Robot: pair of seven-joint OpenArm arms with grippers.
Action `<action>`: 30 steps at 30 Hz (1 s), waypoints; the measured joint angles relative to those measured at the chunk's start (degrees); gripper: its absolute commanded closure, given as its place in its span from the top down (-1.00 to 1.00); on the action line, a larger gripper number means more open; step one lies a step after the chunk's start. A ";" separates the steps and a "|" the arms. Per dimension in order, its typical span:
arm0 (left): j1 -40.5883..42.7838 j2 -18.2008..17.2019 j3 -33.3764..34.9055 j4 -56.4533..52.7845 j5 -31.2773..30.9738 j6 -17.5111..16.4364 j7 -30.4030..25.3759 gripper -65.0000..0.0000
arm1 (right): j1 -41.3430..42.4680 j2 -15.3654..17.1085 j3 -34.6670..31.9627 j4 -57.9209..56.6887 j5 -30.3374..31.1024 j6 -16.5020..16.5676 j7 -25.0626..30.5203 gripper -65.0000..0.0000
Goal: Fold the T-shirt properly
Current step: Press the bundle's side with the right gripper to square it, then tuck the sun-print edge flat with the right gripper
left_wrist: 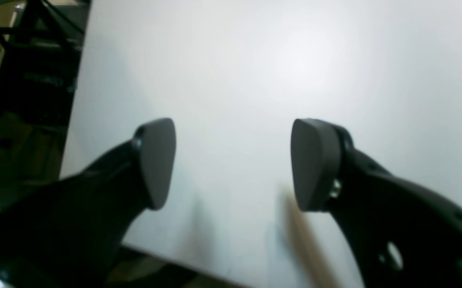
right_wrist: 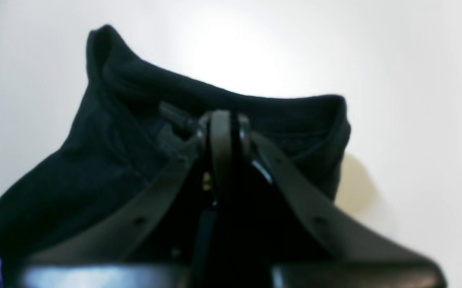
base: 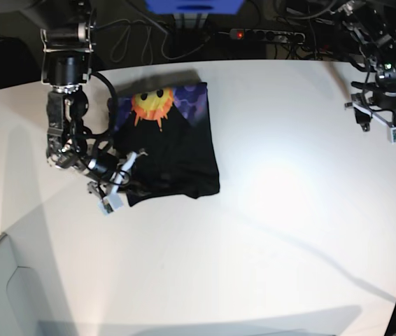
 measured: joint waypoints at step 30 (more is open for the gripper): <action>5.92 0.42 -6.38 -0.37 -14.43 0.20 0.02 0.34 | -34.18 1.88 10.05 23.08 0.74 -0.87 9.38 -1.00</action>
